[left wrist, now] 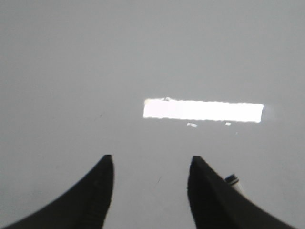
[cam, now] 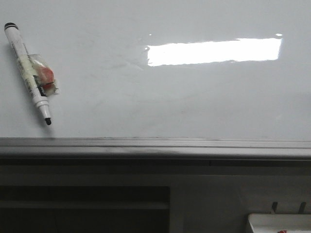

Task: Write number 2 on whiteboard

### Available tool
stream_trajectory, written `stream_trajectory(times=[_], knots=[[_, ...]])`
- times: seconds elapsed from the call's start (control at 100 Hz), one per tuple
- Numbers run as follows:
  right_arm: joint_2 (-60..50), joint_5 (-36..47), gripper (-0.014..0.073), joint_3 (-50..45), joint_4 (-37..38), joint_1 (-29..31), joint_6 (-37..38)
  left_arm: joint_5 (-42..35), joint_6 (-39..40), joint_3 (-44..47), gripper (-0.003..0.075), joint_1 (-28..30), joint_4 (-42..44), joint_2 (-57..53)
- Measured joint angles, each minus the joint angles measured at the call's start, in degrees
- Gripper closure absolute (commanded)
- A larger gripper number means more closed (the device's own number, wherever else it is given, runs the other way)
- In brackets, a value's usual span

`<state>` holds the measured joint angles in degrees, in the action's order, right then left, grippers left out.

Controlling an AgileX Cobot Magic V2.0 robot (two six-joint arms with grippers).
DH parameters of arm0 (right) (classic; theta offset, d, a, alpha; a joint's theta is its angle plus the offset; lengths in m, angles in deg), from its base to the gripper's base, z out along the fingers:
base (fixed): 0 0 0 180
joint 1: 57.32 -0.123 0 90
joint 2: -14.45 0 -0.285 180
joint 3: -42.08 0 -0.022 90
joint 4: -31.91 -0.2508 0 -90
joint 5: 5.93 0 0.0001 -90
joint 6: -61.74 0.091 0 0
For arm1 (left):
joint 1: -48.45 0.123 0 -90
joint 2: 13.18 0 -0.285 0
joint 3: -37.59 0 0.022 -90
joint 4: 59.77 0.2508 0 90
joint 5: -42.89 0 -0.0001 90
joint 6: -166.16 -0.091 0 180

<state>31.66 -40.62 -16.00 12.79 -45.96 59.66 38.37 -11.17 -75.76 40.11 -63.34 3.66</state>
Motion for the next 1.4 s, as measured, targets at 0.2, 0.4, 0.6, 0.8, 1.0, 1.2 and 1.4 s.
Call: stream_trajectory(times=[0.2, 0.4, 0.6, 0.8, 1.0, 1.2, 1.4], knots=[[0.0, -0.11, 0.0664, 0.0, -1.0, 0.0, -0.13, -7.02, 0.0, 1.28, 0.0281, -3.29, 0.14, 4.2], [0.0, -0.61, 0.0664, 0.0, -1.24, 0.0, -6.09, -9.74, 0.79, 1.48, 0.0282, -9.97, 1.21, 11.07], [0.0, -1.55, 0.0664, 0.29, -1.24, 0.0, -12.95, -13.54, 2.28, 1.48, 0.0282, -18.68, 0.69, 19.59], [0.0, -1.41, 0.0664, 0.94, -1.24, -3.72, -15.66, -18.1, 8.65, 1.48, 0.0282, -27.44, -0.05, 31.22], [0.0, -0.98, 0.0664, 1.03, -1.24, -5.72, -15.93, -25.29, 10.58, 1.48, 0.0282, -32.93, -6.04, 42.58], [0.0, 0.26, 0.0664, 1.03, -1.24, -6.12, -15.93, -32.19, 15.57, 1.38, 0.0282, -35.87, -8.68, 52.25], [0.0, 0.52, 0.0664, 1.03, -1.24, -6.12, -15.93, -39.82, 19.16, 1.16, 0.0282, -36.13, -10.3, 59.61]])
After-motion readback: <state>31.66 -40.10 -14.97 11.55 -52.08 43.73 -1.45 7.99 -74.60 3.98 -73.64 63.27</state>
